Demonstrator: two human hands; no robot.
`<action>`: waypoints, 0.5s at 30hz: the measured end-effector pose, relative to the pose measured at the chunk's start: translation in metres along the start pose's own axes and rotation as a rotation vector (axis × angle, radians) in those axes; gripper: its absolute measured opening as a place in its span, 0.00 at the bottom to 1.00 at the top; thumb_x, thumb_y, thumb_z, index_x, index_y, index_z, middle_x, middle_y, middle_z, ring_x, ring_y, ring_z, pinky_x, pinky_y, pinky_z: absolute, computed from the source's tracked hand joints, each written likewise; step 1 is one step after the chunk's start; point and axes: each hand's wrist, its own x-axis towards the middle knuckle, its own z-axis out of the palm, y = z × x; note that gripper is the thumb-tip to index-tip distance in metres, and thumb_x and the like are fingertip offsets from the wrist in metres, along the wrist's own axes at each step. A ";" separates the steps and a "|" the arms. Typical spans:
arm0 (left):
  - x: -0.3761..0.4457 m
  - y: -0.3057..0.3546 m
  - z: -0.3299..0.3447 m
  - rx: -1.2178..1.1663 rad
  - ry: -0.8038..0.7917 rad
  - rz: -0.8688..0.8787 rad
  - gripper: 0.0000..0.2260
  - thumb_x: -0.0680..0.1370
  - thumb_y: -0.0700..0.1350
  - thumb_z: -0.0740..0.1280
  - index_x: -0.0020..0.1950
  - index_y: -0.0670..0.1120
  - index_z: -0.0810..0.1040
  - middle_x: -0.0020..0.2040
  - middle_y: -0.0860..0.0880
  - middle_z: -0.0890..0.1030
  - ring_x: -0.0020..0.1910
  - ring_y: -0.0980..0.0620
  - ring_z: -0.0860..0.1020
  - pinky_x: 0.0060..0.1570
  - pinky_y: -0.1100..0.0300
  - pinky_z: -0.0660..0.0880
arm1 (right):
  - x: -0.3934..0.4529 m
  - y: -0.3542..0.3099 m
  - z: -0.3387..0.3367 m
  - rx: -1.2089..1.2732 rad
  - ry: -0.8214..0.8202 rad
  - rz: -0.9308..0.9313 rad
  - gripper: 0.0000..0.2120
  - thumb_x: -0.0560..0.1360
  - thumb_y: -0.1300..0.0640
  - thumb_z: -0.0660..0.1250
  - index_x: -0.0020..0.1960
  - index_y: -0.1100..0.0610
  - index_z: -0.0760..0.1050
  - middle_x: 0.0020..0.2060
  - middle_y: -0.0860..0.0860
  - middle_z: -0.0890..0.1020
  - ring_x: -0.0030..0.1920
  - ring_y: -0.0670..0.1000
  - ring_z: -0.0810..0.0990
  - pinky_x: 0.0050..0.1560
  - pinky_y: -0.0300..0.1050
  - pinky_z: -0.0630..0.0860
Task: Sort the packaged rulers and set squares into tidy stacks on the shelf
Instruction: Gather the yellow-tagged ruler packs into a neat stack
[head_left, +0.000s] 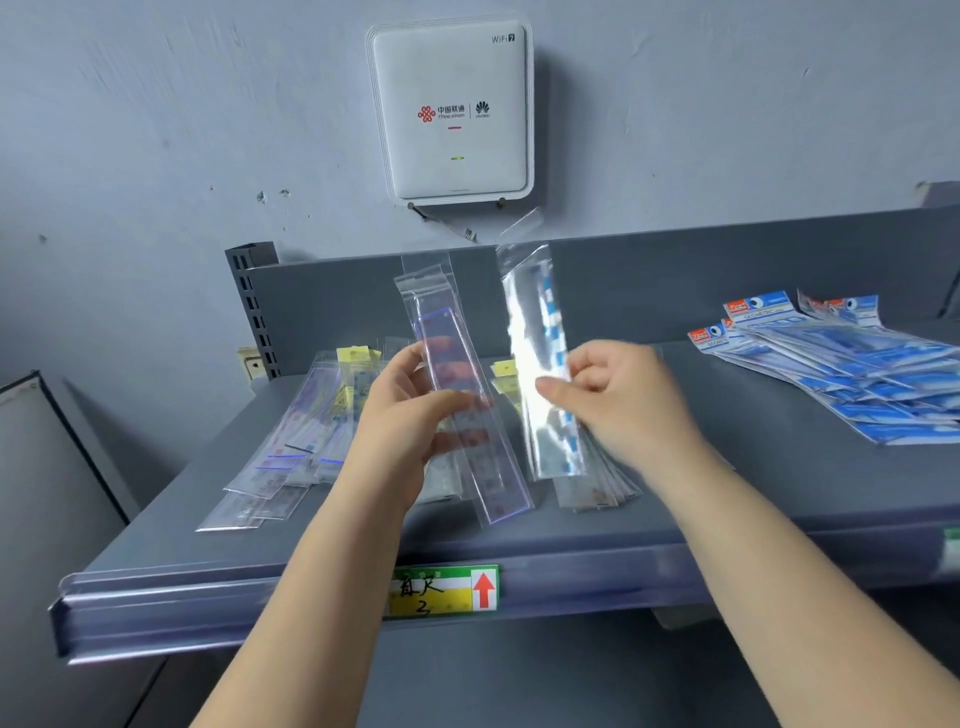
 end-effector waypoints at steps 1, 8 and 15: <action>0.000 -0.001 0.000 -0.001 -0.003 0.003 0.20 0.73 0.24 0.62 0.58 0.45 0.74 0.41 0.48 0.79 0.34 0.52 0.81 0.30 0.56 0.79 | 0.004 0.003 -0.010 0.026 0.047 0.008 0.10 0.70 0.55 0.73 0.38 0.60 0.75 0.30 0.55 0.82 0.26 0.42 0.72 0.32 0.36 0.68; 0.003 -0.003 0.001 0.021 -0.013 0.008 0.22 0.71 0.27 0.67 0.63 0.42 0.72 0.43 0.47 0.81 0.36 0.50 0.83 0.33 0.53 0.81 | 0.015 0.038 -0.067 -0.454 -0.006 0.285 0.12 0.69 0.55 0.74 0.41 0.65 0.80 0.41 0.60 0.83 0.42 0.56 0.80 0.38 0.41 0.71; 0.001 -0.002 0.001 0.039 0.007 0.007 0.21 0.69 0.28 0.69 0.58 0.44 0.73 0.47 0.45 0.80 0.35 0.51 0.83 0.29 0.56 0.79 | 0.013 0.032 -0.049 -0.439 0.088 0.111 0.15 0.68 0.45 0.72 0.45 0.56 0.77 0.36 0.48 0.79 0.40 0.48 0.76 0.38 0.41 0.70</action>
